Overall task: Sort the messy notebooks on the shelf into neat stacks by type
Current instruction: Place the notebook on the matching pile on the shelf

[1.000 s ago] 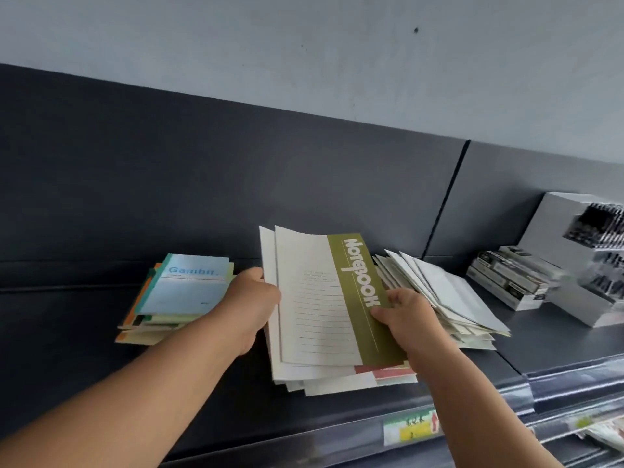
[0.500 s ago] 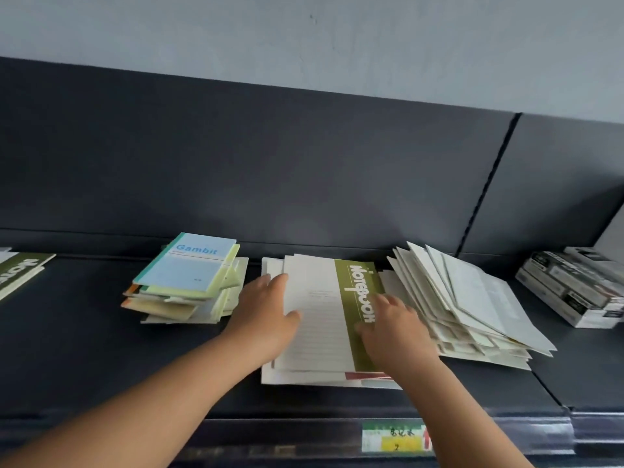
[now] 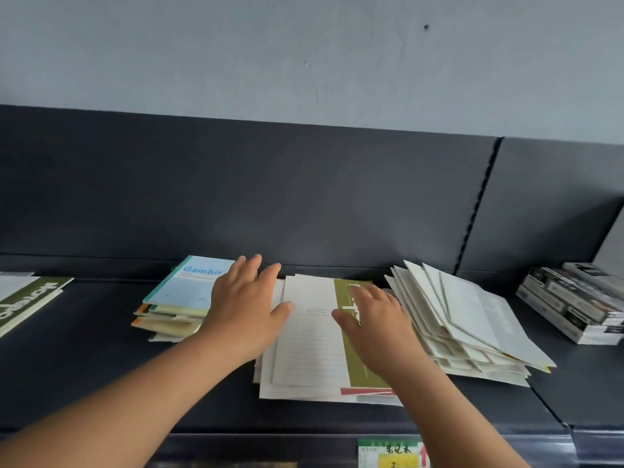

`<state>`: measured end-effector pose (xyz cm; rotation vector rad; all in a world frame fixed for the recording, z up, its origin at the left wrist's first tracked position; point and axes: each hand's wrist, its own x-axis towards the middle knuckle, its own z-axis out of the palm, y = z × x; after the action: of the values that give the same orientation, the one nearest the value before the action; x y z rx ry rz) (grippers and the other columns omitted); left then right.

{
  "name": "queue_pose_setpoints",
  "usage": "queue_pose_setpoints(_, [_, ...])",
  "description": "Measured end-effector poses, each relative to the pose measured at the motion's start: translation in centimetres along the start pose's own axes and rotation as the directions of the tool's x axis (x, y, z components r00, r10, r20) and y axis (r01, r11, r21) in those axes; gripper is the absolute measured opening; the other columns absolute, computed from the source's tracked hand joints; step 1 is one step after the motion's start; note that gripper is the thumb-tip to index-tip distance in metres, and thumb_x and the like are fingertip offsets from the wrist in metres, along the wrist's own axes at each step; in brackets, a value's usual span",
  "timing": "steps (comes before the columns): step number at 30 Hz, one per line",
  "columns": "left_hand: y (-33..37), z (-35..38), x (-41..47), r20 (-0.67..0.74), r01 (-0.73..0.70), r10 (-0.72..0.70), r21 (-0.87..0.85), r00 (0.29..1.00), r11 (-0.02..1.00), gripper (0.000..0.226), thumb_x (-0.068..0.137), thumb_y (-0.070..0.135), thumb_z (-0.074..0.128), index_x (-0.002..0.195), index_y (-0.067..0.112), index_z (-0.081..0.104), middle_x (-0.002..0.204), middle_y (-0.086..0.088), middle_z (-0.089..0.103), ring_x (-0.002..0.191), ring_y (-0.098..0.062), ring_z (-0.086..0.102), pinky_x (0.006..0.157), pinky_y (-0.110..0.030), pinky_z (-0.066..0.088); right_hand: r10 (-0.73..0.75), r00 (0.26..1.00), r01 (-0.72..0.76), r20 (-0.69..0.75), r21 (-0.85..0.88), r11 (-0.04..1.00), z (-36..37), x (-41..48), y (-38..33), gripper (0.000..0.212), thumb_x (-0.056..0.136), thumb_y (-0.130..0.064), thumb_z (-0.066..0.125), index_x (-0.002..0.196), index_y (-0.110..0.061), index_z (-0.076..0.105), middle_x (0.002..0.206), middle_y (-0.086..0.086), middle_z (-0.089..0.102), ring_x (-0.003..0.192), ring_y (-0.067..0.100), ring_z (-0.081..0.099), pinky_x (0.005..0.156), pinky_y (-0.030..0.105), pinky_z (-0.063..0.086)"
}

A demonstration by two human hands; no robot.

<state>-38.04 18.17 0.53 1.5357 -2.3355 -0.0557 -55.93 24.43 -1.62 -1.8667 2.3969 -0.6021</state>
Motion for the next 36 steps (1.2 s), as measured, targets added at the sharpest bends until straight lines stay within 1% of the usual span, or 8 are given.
queue_pose_setpoints(4, [-1.3, -0.9, 0.1, -0.02, 0.01, -0.009, 0.033, 1.0, 0.999, 0.066, 0.096, 0.052, 0.037, 0.152, 0.027, 0.013, 0.162, -0.001, 0.003, 0.148, -0.023, -0.005, 0.118, -0.039, 0.006, -0.036, 0.999, 0.036, -0.029, 0.018, 0.999, -0.6, 0.4, -1.1, 0.057, 0.098, -0.051, 0.04, 0.147, -0.023, 0.034, 0.155, -0.001, 0.031, 0.144, 0.021, 0.025, 0.116, 0.04, 0.024])
queue_pose_setpoints(12, [-4.8, -2.7, 0.1, -0.055, 0.059, -0.056, 0.066, 0.997, 0.996, 0.066, 0.096, 0.055, 0.036, 0.152, 0.028, 0.014, 0.161, -0.002, 0.007, 0.148, -0.023, -0.002, 0.118, -0.04, 0.007, -0.127, 0.991, 0.127, -0.041, 0.004, 0.992, -1.0, 1.6, -5.4, 0.056, 0.098, -0.053, 0.036, 0.147, -0.026, 0.033, 0.155, -0.004, 0.031, 0.144, 0.019, 0.024, 0.118, 0.04, 0.021])
queue_pose_setpoints(17, [-8.4, -4.0, -0.2, -0.076, 0.106, -0.1, 0.085, 0.992, 0.991, 0.067, 0.095, 0.056, 0.035, 0.152, 0.028, 0.013, 0.161, -0.002, 0.008, 0.148, -0.022, 0.0, 0.118, -0.04, 0.008, -0.191, 0.981, 0.191, -0.041, -0.003, 0.982, -0.3, 2.4, -9.1, 0.055, 0.098, -0.053, 0.036, 0.146, -0.026, 0.035, 0.154, -0.004, 0.032, 0.143, 0.019, 0.025, 0.116, 0.038, 0.022])
queue_pose_setpoints(21, [-12.5, -5.2, -0.5, -0.103, 0.138, -0.13, 0.077, 0.986, 0.987, 0.068, 0.095, 0.056, 0.035, 0.152, 0.027, 0.012, 0.161, -0.001, 0.008, 0.148, -0.022, 0.001, 0.118, -0.04, 0.009, -0.229, 0.973, 0.23, -0.036, 0.006, 0.973, 0.8, 3.2, -13.3, 0.054, 0.098, -0.052, 0.039, 0.145, -0.026, 0.037, 0.154, -0.004, 0.032, 0.143, 0.019, 0.026, 0.116, 0.037, 0.021])
queue_pose_setpoints(25, [-18.2, -6.3, -0.9, -0.129, 0.173, -0.163, 0.072, 0.978, 0.982, 0.069, 0.094, 0.058, 0.036, 0.152, 0.028, 0.015, 0.161, 0.0, 0.011, 0.148, -0.022, 0.003, 0.118, -0.04, 0.012, -0.274, 0.962, 0.274, -0.019, -0.008, 0.962, 2.7, 3.8, -19.1, 0.054, 0.098, -0.052, 0.038, 0.146, -0.027, 0.035, 0.155, -0.004, 0.031, 0.143, 0.019, 0.025, 0.116, 0.036, 0.019])
queue_pose_setpoints(28, [-23.5, -7.3, -1.3, -0.136, 0.19, -0.179, 0.071, 0.974, 0.979, 0.068, 0.094, 0.058, 0.036, 0.152, 0.028, 0.015, 0.161, 0.0, 0.011, 0.148, -0.022, 0.002, 0.118, -0.039, 0.011, -0.3, 0.954, 0.3, 0.0, -0.019, 0.954, 4.9, 4.2, -24.4, 0.055, 0.098, -0.052, 0.037, 0.146, -0.027, 0.034, 0.156, -0.003, 0.029, 0.144, 0.019, 0.023, 0.116, 0.035, 0.018])
queue_pose_setpoints(32, [-32.1, -8.8, -2.2, -0.105, 0.208, -0.2, 0.08, 0.974, 0.975, 0.068, 0.095, 0.058, 0.036, 0.152, 0.027, 0.016, 0.161, -0.001, 0.01, 0.148, -0.023, 0.002, 0.118, -0.039, 0.009, -0.318, 0.948, 0.319, 0.026, -0.002, 0.948, 8.7, 4.6, -32.2, 0.055, 0.097, -0.052, 0.041, 0.145, -0.025, 0.037, 0.155, -0.002, 0.031, 0.143, 0.019, 0.025, 0.117, 0.035, 0.02])
queue_pose_setpoints(36, [-41.2, -10.5, -2.8, -0.11, 0.254, -0.244, 0.083, 0.963, 0.964, 0.067, 0.094, 0.057, 0.038, 0.151, 0.026, 0.02, 0.16, -0.003, 0.014, 0.148, -0.024, 0.007, 0.117, -0.042, 0.012, -0.324, 0.944, 0.324, 0.061, 0.009, 0.946, 12.4, 5.0, -39.6, 0.056, 0.097, -0.051, 0.042, 0.145, -0.024, 0.037, 0.155, -0.001, 0.031, 0.143, 0.02, 0.026, 0.116, 0.039, 0.022])
